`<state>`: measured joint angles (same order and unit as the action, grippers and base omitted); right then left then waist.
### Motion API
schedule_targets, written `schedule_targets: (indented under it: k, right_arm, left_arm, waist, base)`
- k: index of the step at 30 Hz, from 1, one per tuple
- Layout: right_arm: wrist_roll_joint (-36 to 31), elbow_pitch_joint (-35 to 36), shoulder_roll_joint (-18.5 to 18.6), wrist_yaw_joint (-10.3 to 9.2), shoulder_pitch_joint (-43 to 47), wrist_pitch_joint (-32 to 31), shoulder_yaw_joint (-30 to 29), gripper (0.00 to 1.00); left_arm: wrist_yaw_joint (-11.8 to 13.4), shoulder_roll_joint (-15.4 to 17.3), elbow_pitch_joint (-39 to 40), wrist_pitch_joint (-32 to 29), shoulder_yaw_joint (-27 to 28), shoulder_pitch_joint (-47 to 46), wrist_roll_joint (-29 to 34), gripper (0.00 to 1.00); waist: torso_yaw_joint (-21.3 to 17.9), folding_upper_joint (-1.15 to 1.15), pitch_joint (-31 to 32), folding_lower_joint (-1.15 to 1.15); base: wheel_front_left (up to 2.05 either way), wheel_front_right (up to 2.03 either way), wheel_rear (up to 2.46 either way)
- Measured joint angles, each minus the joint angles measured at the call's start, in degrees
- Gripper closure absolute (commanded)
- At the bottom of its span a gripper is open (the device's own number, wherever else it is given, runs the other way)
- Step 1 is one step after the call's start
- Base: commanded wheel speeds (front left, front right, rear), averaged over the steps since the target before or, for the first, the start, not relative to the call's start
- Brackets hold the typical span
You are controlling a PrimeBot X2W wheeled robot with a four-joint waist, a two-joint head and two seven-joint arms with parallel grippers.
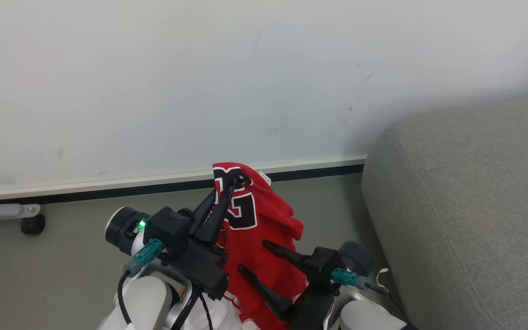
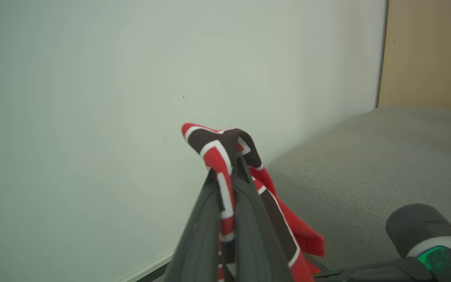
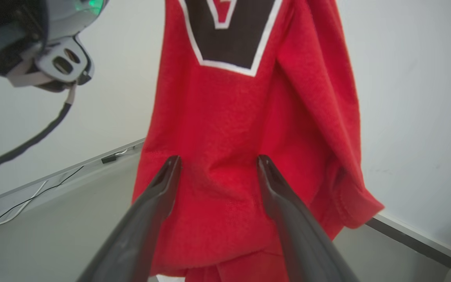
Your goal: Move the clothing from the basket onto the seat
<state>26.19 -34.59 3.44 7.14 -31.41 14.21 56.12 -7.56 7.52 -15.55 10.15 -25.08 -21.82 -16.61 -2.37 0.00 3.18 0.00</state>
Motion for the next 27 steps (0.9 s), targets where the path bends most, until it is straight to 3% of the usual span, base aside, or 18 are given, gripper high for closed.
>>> schedule_targets:
  k: [14,15,16,17,18,19,27]
  right_arm:
    - [7.51,-3.64,0.03,0.00,-6.32,0.01,7.23,0.02]
    - [7.71,-3.89,0.02,0.00,-6.80,0.01,7.86,0.33]
    - [8.00,-4.13,0.00,0.00,-7.15,0.02,8.23,0.55]
    - [8.44,-4.45,0.00,0.00,-7.48,0.02,8.70,0.66]
    - [8.89,-4.72,0.01,0.00,-7.86,0.02,9.14,0.92]
    - [9.35,-4.88,0.02,0.00,-8.12,0.02,9.38,1.00]
    - [11.76,-7.05,-0.01,0.00,-9.15,0.05,10.21,1.00]
  left_arm:
    - [0.00,-0.32,4.42,-2.64,-3.01,0.27,-1.51,1.00]
    - [0.00,-0.34,4.68,-2.75,-3.09,0.28,-1.62,1.00]
    - [0.00,-0.35,4.86,-2.80,-3.15,0.28,-1.74,1.00]
    - [0.00,-0.36,5.03,-3.03,-3.19,0.28,-1.89,1.00]
    - [0.00,-0.35,5.08,-3.14,-3.20,0.28,-1.97,1.00]
    - [0.00,-0.35,5.12,-3.44,-3.21,0.29,-2.00,1.00]
    - [0.09,0.10,5.67,-4.17,-2.36,1.47,-3.41,1.00]
  waist:
    - [1.18,0.00,-0.41,0.00]
    - [1.28,0.00,-0.45,0.00]
    - [1.38,0.00,-0.49,0.00]
    - [1.47,0.00,-0.53,0.00]
    - [1.56,0.00,-0.57,0.00]
    - [1.63,0.00,-0.62,0.00]
    - [1.60,0.00,-0.93,0.00]
  base:
    - [0.00,0.00,0.00]
    - [0.00,0.00,0.00]
    - [0.00,0.00,0.00]
    - [0.00,0.00,0.00]
    - [0.00,0.00,0.00]
    - [0.00,0.00,0.00]
    - [0.00,0.00,0.00]
